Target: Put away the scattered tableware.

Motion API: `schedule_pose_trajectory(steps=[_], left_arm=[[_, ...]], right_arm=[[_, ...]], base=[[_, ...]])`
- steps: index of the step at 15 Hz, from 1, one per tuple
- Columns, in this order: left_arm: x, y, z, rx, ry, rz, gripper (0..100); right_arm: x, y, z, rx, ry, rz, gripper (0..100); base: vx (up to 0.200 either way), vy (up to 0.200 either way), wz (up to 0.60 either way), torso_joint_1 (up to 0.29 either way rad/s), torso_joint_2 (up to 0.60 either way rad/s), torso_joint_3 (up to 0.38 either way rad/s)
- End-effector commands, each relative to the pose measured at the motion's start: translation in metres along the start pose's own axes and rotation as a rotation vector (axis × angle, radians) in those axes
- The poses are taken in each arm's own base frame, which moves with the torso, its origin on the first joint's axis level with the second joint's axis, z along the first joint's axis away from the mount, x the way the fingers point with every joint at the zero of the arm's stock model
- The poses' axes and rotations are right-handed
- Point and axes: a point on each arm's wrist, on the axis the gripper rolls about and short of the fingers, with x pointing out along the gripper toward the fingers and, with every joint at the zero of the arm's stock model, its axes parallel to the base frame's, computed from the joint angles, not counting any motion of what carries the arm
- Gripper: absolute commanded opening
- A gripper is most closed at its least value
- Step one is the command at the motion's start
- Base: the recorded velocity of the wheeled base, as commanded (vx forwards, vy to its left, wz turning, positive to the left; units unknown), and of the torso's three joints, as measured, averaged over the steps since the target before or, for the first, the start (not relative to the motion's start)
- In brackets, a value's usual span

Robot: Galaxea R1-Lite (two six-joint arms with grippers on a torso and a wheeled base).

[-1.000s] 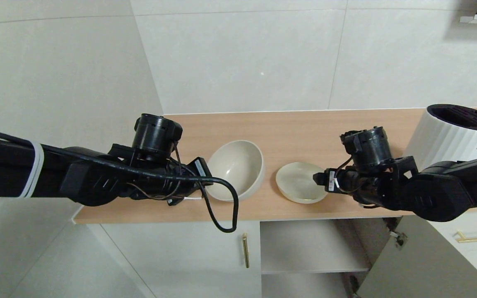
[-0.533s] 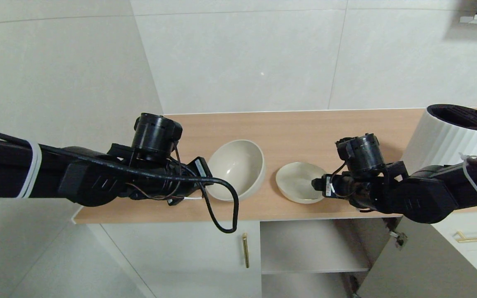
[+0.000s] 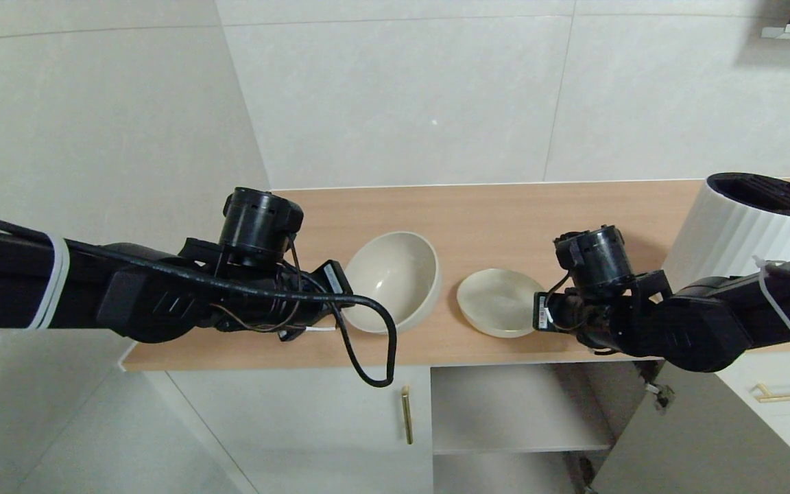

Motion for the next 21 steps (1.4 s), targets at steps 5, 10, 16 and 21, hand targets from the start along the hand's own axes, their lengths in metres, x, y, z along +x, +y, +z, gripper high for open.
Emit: schedule_pose_trajectory(steps=[5,10,16,21], left_arm=[[-0.001,-0.001,0.0,0.0,-0.002,-0.003,0],[-0.008,-0.003,0.0,0.004,-0.005,-0.012,0],[-0.05,0.002,-0.007,0.059,-0.017,-0.018,0],[-0.084,0.006,-0.01,0.156,-0.064,-0.049,0]], right_arm=[[-0.002,0.0,0.001,0.001,-0.002,0.002,0],[-0.021,-0.007,0.005,0.009,-0.012,0.028,0],[-0.084,-0.028,0.011,-0.014,0.062,0.253,0],[-0.11,-0.036,0.017,-0.015,0.093,0.311,0]], base=[[0.0,0.0,0.0,0.0,0.0,0.0],[0.0,0.0,0.0,0.0,0.0,0.0],[0.0,0.0,0.0,0.0,0.0,0.0],[0.0,0.0,0.0,0.0,0.0,0.0]])
